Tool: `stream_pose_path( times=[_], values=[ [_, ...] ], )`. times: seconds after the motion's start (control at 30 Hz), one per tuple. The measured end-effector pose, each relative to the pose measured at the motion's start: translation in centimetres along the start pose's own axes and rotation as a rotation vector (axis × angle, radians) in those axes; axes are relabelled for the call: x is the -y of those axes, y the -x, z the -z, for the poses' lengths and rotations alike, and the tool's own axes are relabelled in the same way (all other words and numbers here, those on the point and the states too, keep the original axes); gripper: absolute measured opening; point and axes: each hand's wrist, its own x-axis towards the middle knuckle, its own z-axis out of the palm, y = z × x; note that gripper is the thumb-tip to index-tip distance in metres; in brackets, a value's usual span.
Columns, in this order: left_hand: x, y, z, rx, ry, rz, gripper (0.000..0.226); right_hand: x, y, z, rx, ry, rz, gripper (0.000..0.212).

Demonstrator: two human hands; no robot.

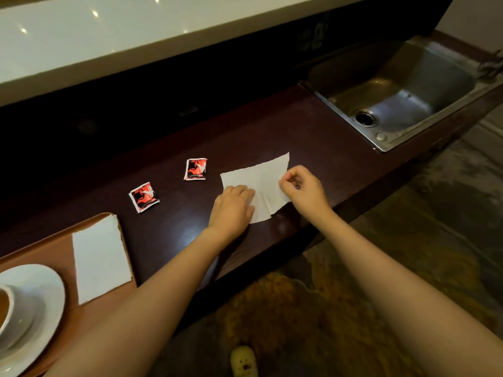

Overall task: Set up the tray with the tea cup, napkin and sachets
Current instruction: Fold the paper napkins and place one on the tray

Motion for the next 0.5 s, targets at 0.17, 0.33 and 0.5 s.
stream_pose_path(
  times=[0.17, 0.33, 0.5],
  values=[
    [2.4, 0.7, 2.1, -0.193, 0.175, 0.111, 0.036, 2.2, 0.0, -2.8, 0.145, 0.004, 0.117, 0.012],
    [4.3, 0.9, 4.0, -0.29, 0.23, 0.189, 0.035, 2.3, 0.0, -5.0, 0.34, 0.081, 0.132, 0.007],
    [4.2, 0.7, 3.9, -0.318, 0.277, 0.192, 0.037, 1.2, -0.7, -4.5, 0.075, 0.122, 0.03, 0.01]
  ],
)
